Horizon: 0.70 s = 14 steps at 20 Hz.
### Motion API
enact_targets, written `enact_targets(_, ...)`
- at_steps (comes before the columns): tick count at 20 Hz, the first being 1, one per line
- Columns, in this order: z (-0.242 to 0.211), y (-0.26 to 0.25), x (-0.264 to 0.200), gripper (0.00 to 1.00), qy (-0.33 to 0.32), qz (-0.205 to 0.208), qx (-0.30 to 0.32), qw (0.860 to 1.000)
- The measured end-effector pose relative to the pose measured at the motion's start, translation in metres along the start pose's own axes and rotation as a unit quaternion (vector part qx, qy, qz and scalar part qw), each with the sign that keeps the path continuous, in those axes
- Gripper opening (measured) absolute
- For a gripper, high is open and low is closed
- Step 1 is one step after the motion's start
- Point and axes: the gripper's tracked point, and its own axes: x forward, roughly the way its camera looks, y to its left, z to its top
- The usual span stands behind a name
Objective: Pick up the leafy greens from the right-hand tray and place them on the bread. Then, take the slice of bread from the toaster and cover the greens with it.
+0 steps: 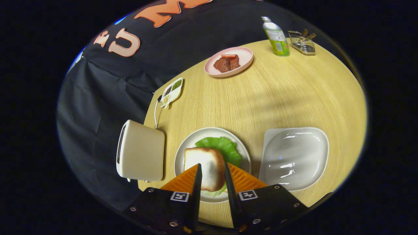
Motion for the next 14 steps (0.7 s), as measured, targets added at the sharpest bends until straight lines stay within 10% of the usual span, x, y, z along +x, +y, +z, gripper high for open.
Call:
enact_targets(8, 0.095, 0.029, -0.095, 0.81, -0.165, -0.012, -0.112, 0.980)
enact_targets(14, 0.182, 0.065, -0.207, 0.97, -0.314, -0.069, -0.206, 0.924)
